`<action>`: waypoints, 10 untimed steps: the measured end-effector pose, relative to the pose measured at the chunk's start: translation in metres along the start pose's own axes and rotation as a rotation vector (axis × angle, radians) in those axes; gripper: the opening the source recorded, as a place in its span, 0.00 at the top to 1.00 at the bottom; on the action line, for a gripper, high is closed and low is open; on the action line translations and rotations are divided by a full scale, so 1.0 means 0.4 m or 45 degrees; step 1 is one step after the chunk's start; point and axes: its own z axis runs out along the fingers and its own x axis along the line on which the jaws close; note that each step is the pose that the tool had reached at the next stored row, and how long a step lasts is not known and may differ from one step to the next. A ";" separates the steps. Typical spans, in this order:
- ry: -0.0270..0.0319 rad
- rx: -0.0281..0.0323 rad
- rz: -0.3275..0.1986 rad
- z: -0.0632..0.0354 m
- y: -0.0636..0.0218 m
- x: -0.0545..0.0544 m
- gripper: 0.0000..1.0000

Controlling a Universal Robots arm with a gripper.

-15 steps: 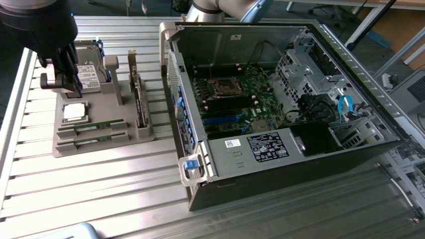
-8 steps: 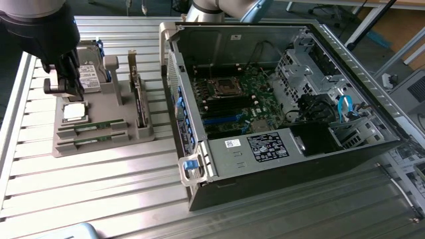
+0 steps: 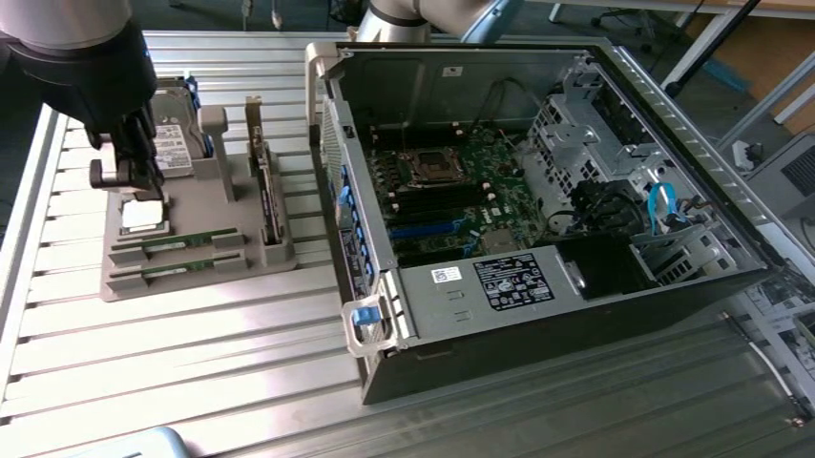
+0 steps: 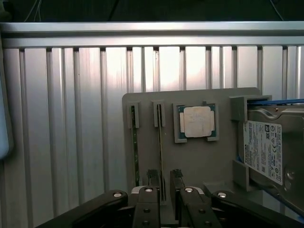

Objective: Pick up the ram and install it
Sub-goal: 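Pick up the ram and move it above insertion slot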

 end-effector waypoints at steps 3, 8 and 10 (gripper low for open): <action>0.0000 0.0000 0.000 0.008 0.000 0.000 0.76; 0.0001 -0.0001 0.000 0.019 0.000 0.001 0.76; 0.0001 -0.0001 0.000 0.024 0.000 0.001 0.76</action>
